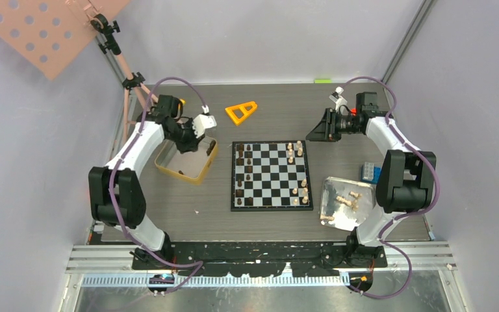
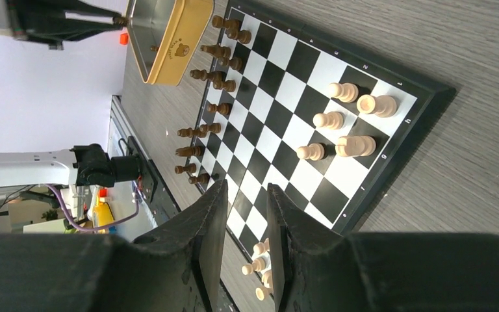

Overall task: Set up the chess pieces on the board
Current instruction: Pick up the chess piece from the storage box, then place the chess piece on the chessboard, then pick up the chess piece from the storage box.

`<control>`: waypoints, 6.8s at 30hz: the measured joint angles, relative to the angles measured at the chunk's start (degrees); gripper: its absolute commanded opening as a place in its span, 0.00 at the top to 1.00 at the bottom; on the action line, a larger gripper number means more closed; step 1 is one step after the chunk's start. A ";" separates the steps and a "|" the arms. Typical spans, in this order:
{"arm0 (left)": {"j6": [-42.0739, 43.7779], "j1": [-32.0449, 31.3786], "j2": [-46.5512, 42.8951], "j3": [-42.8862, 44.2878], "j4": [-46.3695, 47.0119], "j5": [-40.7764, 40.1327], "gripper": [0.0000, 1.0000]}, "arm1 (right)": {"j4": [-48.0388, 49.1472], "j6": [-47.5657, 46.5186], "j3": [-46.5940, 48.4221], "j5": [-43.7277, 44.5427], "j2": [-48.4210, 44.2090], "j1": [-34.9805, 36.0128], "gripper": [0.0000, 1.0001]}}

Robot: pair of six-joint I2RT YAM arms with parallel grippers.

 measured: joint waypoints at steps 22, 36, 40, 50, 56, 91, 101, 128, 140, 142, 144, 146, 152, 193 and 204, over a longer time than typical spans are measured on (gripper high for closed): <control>-16.09 -20.04 0.66 -6.08 10.82 36.85 0.95 | -0.81 -0.79 0.11 1.14 0.00 0.00 0.66; -21.00 -22.12 4.59 -16.90 27.58 36.35 0.93 | -1.22 -1.55 0.35 1.31 0.00 0.00 0.66; -21.90 -22.12 5.55 -18.21 31.06 35.87 0.93 | -1.29 -1.55 0.35 1.31 0.00 0.00 0.66; -21.88 -22.12 6.73 -20.83 36.11 33.51 0.91 | -1.29 -1.62 0.37 1.31 0.00 0.00 0.66; -21.73 -22.12 6.73 -21.38 38.05 32.17 0.91 | -1.33 -1.73 0.37 1.29 0.00 0.00 0.66; -18.82 -22.12 2.36 -20.02 32.79 29.35 0.66 | -1.88 -1.95 0.74 1.27 0.00 0.00 0.66; -21.62 -20.44 -0.42 -9.31 20.02 22.12 0.64 | -1.99 -1.97 0.76 1.25 0.00 0.00 0.66; -28.61 -0.81 2.40 -4.81 15.13 -15.65 0.42 | -2.89 -2.99 1.29 0.63 1.84 0.00 0.67; -4.26 0.81 10.62 -6.03 22.32 -13.07 0.41 | -3.54 -3.45 1.42 0.63 2.23 0.00 0.66; -2.25 1.31 12.70 -4.55 22.12 -12.59 0.41 | -3.67 -3.48 1.57 0.66 2.25 0.00 0.67; -0.92 1.66 13.75 -3.39 22.23 -12.09 0.41 | -3.69 -3.50 1.73 0.63 2.25 0.00 0.67; -0.07 1.90 13.90 -3.10 22.86 -11.37 0.41 | -3.69 -3.56 1.73 0.63 2.27 0.00 0.67; 0.98 2.08 13.90 -3.50 24.55 -9.44 0.40 | -3.76 -3.96 1.86 0.63 2.99 0.00 0.67; 3.50 7.82 15.72 -0.26 16.87 4.44 0.45 | -4.55 -4.35 2.29 0.63 4.39 0.00 0.67; 6.36 10.51 17.03 -0.04 21.27 9.49 0.40 | -4.59 -4.50 2.36 0.63 4.39 0.00 0.67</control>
